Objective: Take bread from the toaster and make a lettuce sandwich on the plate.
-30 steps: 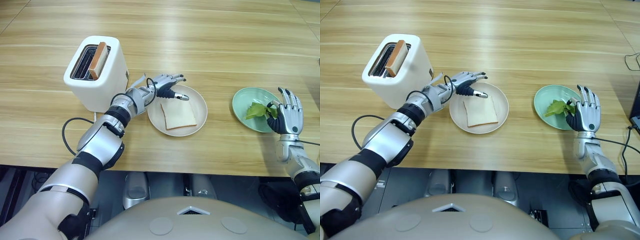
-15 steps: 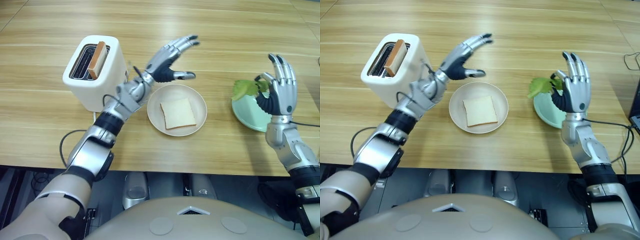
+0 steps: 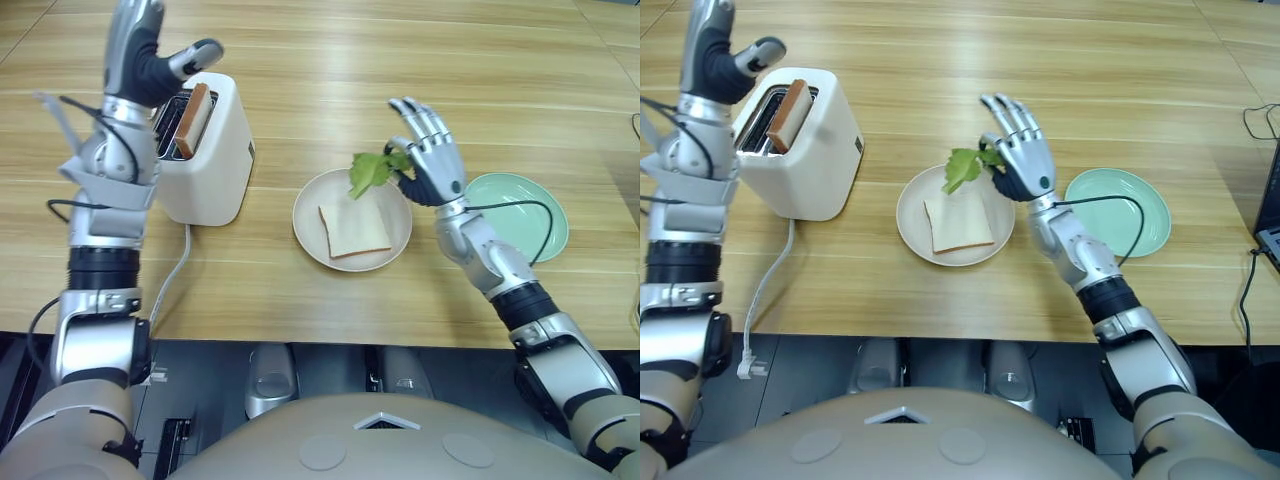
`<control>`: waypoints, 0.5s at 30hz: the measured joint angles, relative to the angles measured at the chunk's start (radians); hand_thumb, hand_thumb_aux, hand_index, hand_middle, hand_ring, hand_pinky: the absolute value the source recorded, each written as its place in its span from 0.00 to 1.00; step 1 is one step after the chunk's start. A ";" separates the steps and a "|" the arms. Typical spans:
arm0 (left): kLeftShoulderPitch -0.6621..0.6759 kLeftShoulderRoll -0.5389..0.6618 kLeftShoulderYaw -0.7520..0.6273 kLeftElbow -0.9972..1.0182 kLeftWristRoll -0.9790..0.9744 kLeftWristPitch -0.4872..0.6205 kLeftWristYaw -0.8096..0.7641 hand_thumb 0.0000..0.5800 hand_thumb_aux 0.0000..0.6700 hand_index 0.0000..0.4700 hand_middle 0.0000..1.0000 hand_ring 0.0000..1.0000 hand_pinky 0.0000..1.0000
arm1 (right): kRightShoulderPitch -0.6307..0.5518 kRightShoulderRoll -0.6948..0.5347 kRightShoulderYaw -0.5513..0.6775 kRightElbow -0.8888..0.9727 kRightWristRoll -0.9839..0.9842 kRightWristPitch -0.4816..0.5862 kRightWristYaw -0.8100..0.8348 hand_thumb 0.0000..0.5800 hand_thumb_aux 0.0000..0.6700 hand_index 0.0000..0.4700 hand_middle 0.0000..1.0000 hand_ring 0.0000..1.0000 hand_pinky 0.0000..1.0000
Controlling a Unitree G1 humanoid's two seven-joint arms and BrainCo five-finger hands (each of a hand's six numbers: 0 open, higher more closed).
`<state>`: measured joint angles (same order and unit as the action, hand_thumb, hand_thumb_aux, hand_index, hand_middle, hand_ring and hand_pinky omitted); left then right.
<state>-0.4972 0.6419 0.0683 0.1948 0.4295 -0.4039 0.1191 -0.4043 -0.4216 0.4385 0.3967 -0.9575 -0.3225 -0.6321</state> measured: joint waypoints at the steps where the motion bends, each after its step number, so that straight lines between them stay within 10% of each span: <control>1: 0.017 0.026 0.000 0.007 0.019 0.005 0.000 0.00 0.00 0.00 0.00 0.00 0.00 | -0.006 0.010 0.024 0.025 -0.013 -0.007 0.000 1.00 1.00 0.98 0.00 0.00 0.00; 15: 0.189 0.195 -0.055 0.100 0.135 0.121 -0.160 0.00 0.00 0.00 0.00 0.00 0.00 | 0.018 -0.027 0.181 0.192 -0.077 -0.082 0.015 1.00 1.00 0.98 0.00 0.00 0.00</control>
<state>-0.3083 0.8373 0.0128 0.2950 0.5641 -0.2830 -0.0405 -0.3863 -0.4486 0.6190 0.5886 -1.0343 -0.4042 -0.6167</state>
